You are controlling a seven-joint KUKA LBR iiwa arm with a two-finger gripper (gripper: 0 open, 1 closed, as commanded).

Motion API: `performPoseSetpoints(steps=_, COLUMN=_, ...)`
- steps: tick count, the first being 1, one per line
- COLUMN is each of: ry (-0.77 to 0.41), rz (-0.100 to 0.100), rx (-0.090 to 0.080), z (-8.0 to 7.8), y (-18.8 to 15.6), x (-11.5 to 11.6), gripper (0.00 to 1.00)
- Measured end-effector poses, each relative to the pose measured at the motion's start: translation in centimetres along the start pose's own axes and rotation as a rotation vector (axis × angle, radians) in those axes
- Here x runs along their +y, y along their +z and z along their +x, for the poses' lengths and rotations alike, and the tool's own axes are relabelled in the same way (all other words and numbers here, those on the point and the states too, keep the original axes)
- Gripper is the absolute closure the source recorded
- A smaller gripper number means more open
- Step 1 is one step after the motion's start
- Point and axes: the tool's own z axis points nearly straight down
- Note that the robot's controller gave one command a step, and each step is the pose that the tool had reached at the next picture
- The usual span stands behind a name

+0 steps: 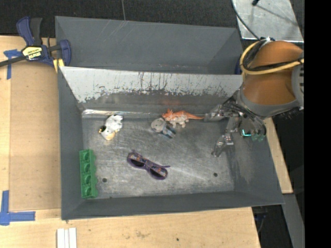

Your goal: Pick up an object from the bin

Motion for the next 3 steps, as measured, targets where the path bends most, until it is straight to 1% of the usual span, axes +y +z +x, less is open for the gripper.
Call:
performPoseSetpoints(steps=1, ry=-0.003, rz=0.001, rx=-0.008, z=-0.2, y=-0.4, x=0.0, gripper=0.00)
performPoseSetpoints(steps=2, ry=-0.069, rz=0.007, rx=-0.021, z=-4.3, y=4.7, x=6.2, gripper=0.00)
performPoseSetpoints(steps=3, ry=-0.087, rz=-0.001, rx=-0.007, z=-4.2, y=5.7, x=7.1, gripper=0.00)
